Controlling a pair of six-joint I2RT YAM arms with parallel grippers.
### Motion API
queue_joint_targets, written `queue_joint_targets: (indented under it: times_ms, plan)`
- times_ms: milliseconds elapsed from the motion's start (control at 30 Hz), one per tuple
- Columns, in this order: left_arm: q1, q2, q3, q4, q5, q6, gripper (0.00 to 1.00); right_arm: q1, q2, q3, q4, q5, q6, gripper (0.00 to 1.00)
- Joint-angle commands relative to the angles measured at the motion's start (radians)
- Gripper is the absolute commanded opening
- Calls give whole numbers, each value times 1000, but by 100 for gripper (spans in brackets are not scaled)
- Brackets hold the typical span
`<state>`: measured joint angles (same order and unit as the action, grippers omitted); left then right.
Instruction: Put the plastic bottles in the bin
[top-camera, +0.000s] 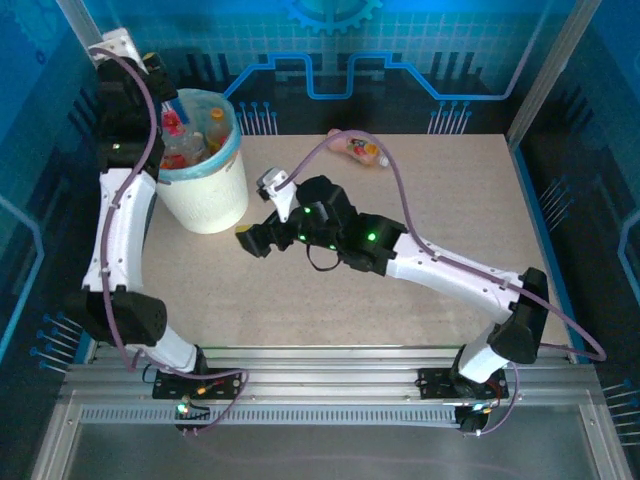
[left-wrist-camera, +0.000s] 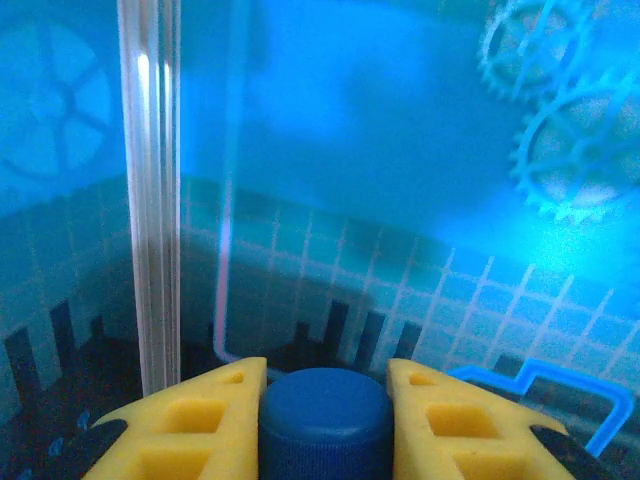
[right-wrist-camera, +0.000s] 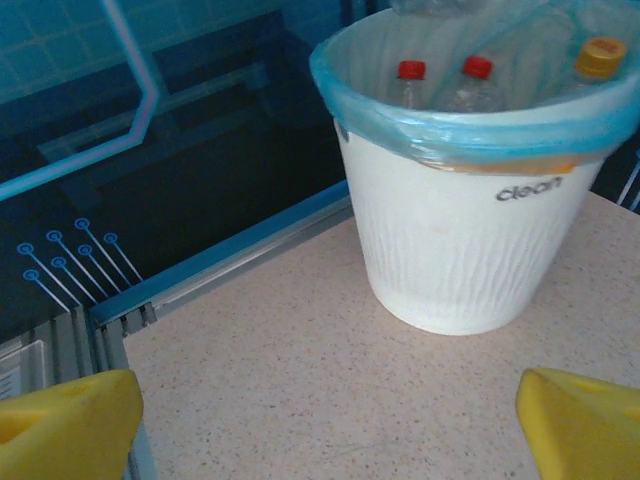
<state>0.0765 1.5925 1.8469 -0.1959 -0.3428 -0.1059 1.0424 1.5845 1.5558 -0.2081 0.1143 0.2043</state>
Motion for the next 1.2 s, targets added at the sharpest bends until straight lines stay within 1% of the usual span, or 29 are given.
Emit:
queue_joint_targets:
  times_ms: [0,100,133,167,200,267,300,400,567,667,733,833,933,1067,1167]
  plan:
    - [-6,38,14,18,45,13,0,11,10,44,18,14,-20,97]
    - [-5,71,22,-45,64,28,0,10,-7,22,15,52,-23,98]
    - [-7,73,17,-53,69,33,5,10,-13,12,14,68,-27,98]
    - [-6,73,8,-58,82,35,15,9,-19,3,11,81,-32,98]
    - [-7,70,-3,-60,105,42,30,6,-24,-2,5,89,-35,98]
    - [-8,58,-23,-58,146,50,58,1,-30,-11,-5,98,-39,98]
    - [-7,52,-30,-57,156,47,63,-2,-32,-14,-7,102,-39,98]
    - [-6,41,-37,-68,170,41,65,-10,-32,-22,-10,112,-28,98]
    - [-6,27,-43,-85,174,49,65,-17,-28,-24,-8,110,-13,98]
    - [-6,34,-34,-119,152,72,65,-17,-24,-26,-13,112,-7,98]
    - [-4,73,15,-200,123,85,65,-16,-24,-29,-19,113,-5,98]
    - [-1,168,136,-363,110,97,65,-17,-26,-39,-24,116,0,98]
    - [1,243,231,-483,97,81,65,-17,-27,-48,-29,122,3,98]
    - [11,283,239,-494,107,65,66,-26,-22,-45,-64,164,22,98]
    - [21,332,293,-538,113,56,65,-48,-20,-48,-87,166,47,98]
